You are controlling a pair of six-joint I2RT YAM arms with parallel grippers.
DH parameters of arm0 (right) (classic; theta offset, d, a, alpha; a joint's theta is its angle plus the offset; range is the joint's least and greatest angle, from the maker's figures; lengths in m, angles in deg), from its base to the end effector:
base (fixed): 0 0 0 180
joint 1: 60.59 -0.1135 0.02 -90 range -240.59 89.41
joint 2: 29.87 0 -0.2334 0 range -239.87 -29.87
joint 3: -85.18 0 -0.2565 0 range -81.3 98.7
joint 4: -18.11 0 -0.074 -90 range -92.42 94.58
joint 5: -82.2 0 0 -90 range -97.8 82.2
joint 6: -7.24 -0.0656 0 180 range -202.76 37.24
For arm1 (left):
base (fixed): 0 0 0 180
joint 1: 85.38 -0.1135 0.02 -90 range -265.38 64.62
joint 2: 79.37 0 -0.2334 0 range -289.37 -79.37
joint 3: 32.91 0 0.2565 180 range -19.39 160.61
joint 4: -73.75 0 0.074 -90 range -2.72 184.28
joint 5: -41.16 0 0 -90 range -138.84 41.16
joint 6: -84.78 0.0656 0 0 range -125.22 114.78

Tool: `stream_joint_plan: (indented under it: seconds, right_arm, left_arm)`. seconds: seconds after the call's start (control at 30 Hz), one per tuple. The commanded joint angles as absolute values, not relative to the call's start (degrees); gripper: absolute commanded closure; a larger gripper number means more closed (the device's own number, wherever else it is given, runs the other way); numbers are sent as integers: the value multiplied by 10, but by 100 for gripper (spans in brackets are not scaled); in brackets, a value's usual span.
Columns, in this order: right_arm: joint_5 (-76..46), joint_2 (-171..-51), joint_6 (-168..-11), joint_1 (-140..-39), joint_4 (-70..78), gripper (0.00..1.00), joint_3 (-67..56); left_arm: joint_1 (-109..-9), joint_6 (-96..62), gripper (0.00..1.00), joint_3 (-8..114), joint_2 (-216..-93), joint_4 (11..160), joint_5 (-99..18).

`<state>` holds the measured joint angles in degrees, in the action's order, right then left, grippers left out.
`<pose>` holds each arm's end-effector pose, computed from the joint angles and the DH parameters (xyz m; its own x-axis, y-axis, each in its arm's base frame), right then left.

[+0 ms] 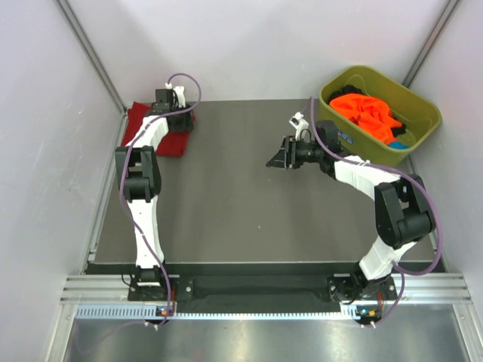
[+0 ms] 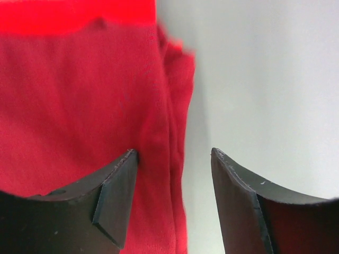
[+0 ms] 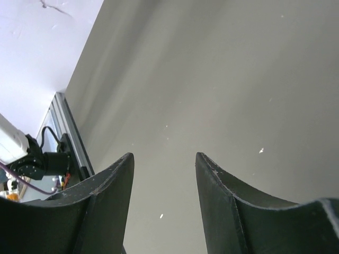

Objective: Fold and stack the t-shirts
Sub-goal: Neatly place the folded tshirt to the corner

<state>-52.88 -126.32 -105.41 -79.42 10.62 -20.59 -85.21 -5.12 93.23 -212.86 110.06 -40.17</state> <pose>0.3524 0.1693 0.1888 -0.7448 0.0333 -0.6664 -0.5669 0.4952 0.6583 0.5354 -0.0115 0.1542 -0.6902 0.0038 -0.7236 0.1132 0.9882 -0.1028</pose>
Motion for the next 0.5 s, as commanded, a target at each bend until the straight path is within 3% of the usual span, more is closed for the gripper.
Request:
stream_joint_plan:
  seconds: [0.0, 0.2, 0.27, 0.3, 0.33, 0.37, 0.47]
  right_arm:
    - [-516, -1270, -1035, -794, 95, 49, -165]
    - [-491, -1264, -1023, -805, 55, 49, -145]
    - [-486, -1264, -1022, -808, 50, 50, -142]
    - [-483, -1264, -1022, -807, 50, 50, -141]
    - [-482, -1266, -1022, -808, 50, 49, -141]
    - [-481, -1266, -1023, -809, 54, 49, -140]
    - [-480, -1272, -1029, -808, 62, 50, -138]
  left_arm:
    - [-865, -57, 37, 999, -2139, 1056, -379]
    - [-888, -34, 36, 1021, -2139, 1031, -479]
    - [-905, -28, 41, 1023, -2143, 1020, -520]
    - [-908, -29, 46, 1029, -2145, 1016, -526]
    - [-914, -30, 61, 1032, -2152, 1015, -532]
    - [-922, -36, 68, 1036, -2156, 1015, -539]
    - [-937, -50, 83, 1054, -2179, 1020, -554]
